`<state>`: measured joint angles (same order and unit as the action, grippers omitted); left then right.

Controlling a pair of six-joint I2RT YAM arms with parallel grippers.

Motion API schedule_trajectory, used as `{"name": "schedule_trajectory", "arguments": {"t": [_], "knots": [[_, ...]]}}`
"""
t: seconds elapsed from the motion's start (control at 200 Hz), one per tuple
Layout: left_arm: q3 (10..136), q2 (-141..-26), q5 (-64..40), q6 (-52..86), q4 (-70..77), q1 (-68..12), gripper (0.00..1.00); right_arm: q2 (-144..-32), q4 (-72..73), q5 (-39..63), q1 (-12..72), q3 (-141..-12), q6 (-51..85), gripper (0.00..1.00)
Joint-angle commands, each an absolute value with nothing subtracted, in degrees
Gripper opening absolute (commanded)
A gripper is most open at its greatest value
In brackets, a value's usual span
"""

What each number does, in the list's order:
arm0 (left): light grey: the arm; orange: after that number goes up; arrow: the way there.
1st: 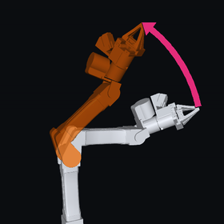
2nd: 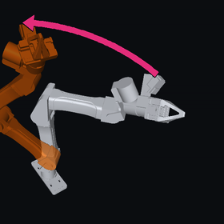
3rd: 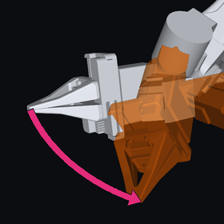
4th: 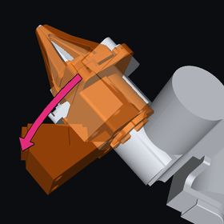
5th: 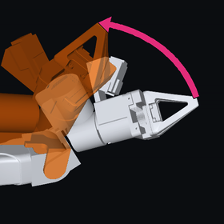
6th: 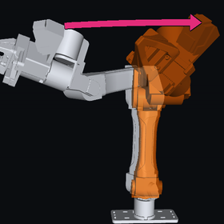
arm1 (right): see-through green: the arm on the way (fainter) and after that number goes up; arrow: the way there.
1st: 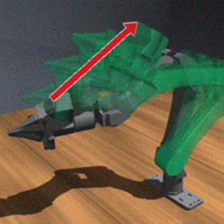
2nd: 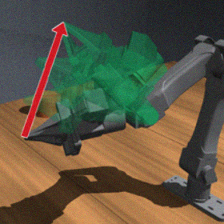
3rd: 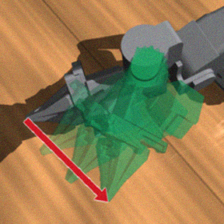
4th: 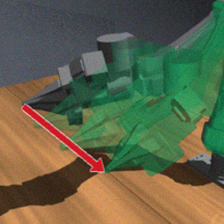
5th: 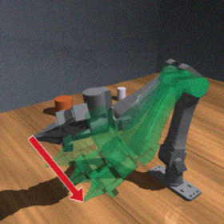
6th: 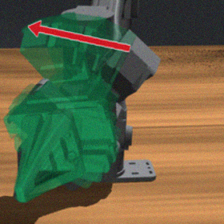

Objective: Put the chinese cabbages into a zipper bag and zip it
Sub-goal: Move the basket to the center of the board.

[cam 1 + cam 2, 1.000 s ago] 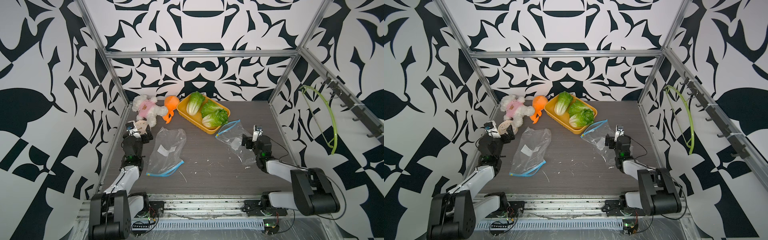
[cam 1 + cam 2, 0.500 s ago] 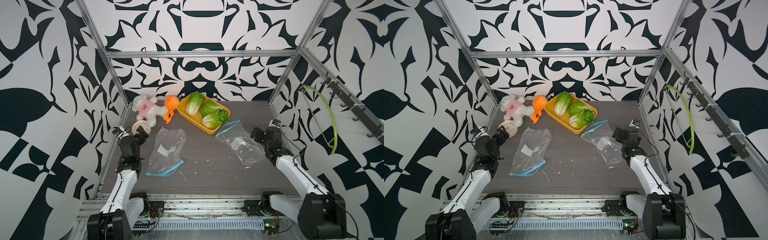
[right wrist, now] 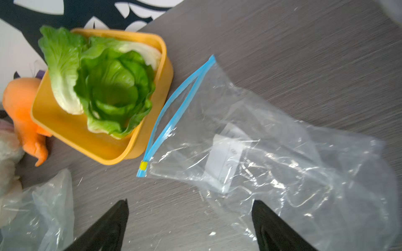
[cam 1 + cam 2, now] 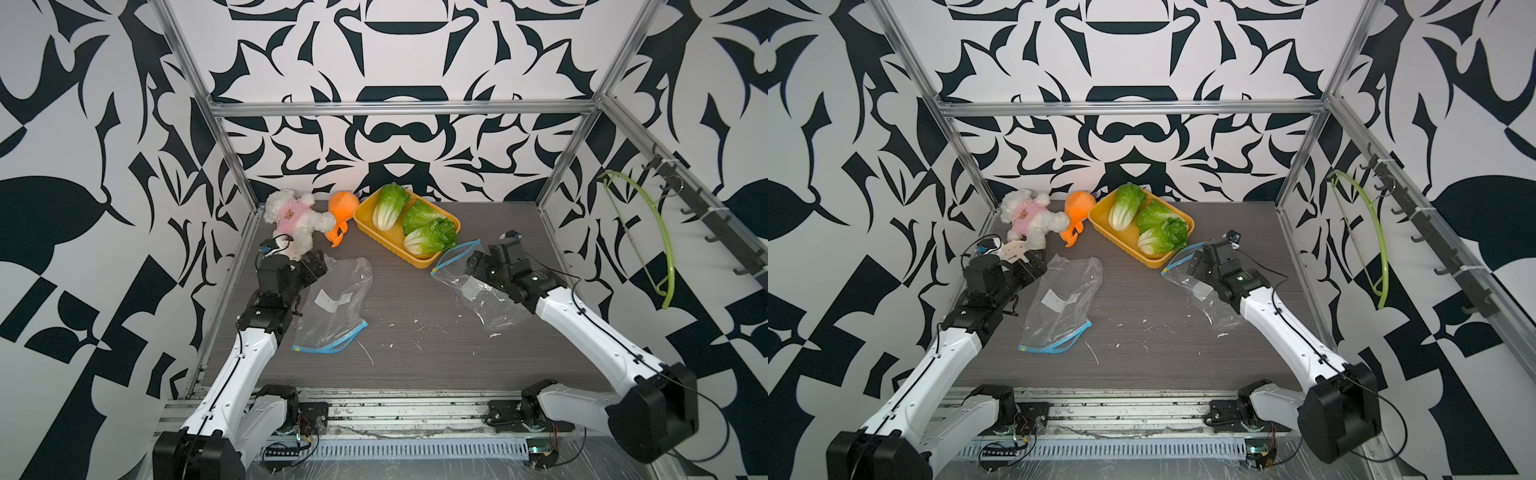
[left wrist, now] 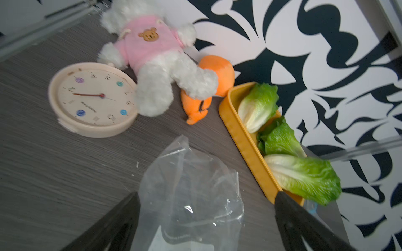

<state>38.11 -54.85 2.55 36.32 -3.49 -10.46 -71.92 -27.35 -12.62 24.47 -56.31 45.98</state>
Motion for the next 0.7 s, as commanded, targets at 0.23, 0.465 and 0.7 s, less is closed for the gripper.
{"name": "schedule_trajectory", "arguments": {"t": [0.23,0.465,0.7], "knots": [[42.7,-60.9,-1.7,31.5,-7.9,-20.1,0.99,-91.1,-24.0,-13.9,35.4,-68.0,60.6,0.77],[45.7,-65.4,-1.2,29.4,-8.2,-23.9,0.99,-100.8,-21.7,-14.6,34.7,-75.7,61.0,0.63],[48.7,-68.9,-1.3,30.0,-9.7,-24.9,0.99,-108.2,-20.7,-11.6,32.0,-80.6,60.9,0.54]]}}
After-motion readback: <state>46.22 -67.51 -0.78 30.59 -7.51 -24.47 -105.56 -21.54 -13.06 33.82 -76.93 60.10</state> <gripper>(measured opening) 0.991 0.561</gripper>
